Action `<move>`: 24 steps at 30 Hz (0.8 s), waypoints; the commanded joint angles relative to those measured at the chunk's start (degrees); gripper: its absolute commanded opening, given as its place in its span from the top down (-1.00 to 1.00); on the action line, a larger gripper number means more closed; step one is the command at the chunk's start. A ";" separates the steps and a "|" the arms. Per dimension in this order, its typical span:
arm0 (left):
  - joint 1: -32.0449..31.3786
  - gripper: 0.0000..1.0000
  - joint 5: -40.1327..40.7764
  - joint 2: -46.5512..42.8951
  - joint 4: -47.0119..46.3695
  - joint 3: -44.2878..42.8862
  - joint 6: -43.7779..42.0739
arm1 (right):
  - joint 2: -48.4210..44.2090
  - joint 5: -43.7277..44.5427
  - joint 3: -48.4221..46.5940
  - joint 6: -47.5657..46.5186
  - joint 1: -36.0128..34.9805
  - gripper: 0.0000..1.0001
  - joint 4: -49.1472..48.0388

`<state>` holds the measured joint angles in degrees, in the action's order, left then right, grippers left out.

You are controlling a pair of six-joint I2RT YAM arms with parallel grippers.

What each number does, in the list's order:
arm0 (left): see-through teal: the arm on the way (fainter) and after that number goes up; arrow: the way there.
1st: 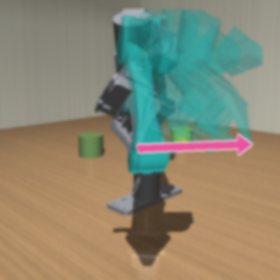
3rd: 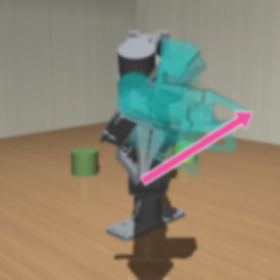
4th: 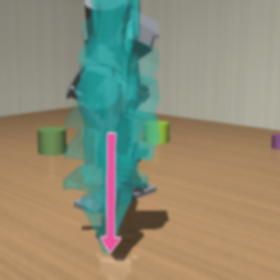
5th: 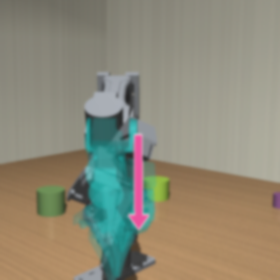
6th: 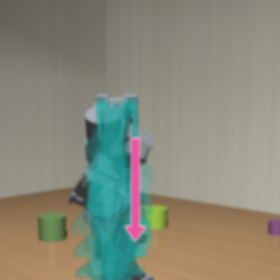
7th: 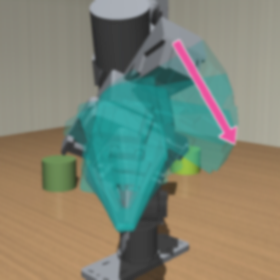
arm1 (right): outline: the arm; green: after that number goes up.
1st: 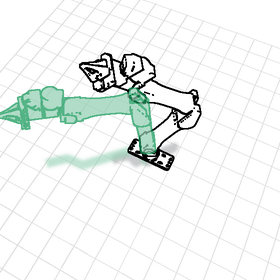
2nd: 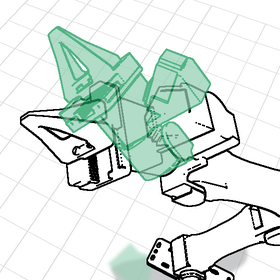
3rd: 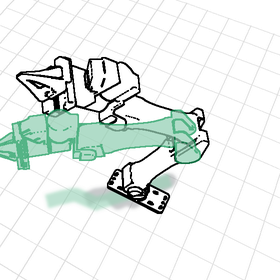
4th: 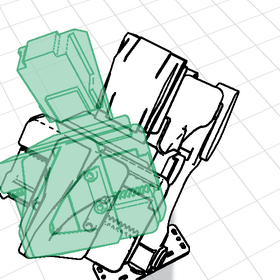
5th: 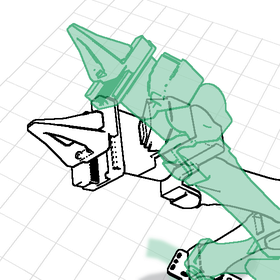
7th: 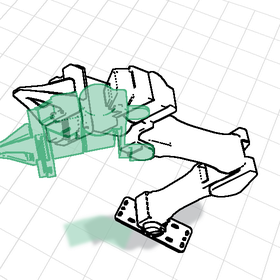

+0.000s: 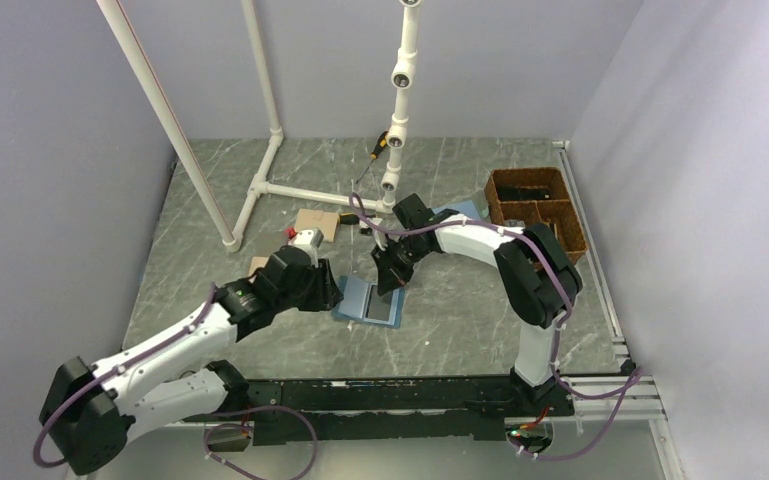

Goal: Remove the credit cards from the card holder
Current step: Remove the credit card from the card holder.

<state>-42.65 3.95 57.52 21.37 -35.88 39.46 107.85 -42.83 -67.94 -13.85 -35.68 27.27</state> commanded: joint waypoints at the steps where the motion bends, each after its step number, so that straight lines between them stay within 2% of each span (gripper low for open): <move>1: 0.12 -0.03 -8.78 -5.00 -8.56 1.92 -1.55 | 0.80 -4.45 -3.87 -5.94 -0.18 0.89 4.95; 3: 0.14 -0.18 -10.87 -5.78 -12.44 3.90 -0.64 | 1.19 -5.55 -4.91 -8.32 -0.18 0.88 7.68; 7: 0.19 -0.25 -14.93 -5.00 -18.28 6.01 0.26 | 0.84 -5.80 -6.13 -12.09 -0.09 0.86 10.76; 13: 0.13 -0.27 -20.64 0.84 -25.72 5.47 0.39 | 0.52 -5.42 -6.71 -14.55 -0.05 0.84 12.72; 24: 0.13 -0.29 -23.04 12.98 -30.74 2.88 -1.26 | -0.96 -5.60 -7.73 -17.52 1.50 0.84 15.77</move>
<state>-42.65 -16.99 68.29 -5.19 -29.80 39.62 108.77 -46.96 -73.58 -28.42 -35.11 41.30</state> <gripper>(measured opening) 0.642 0.077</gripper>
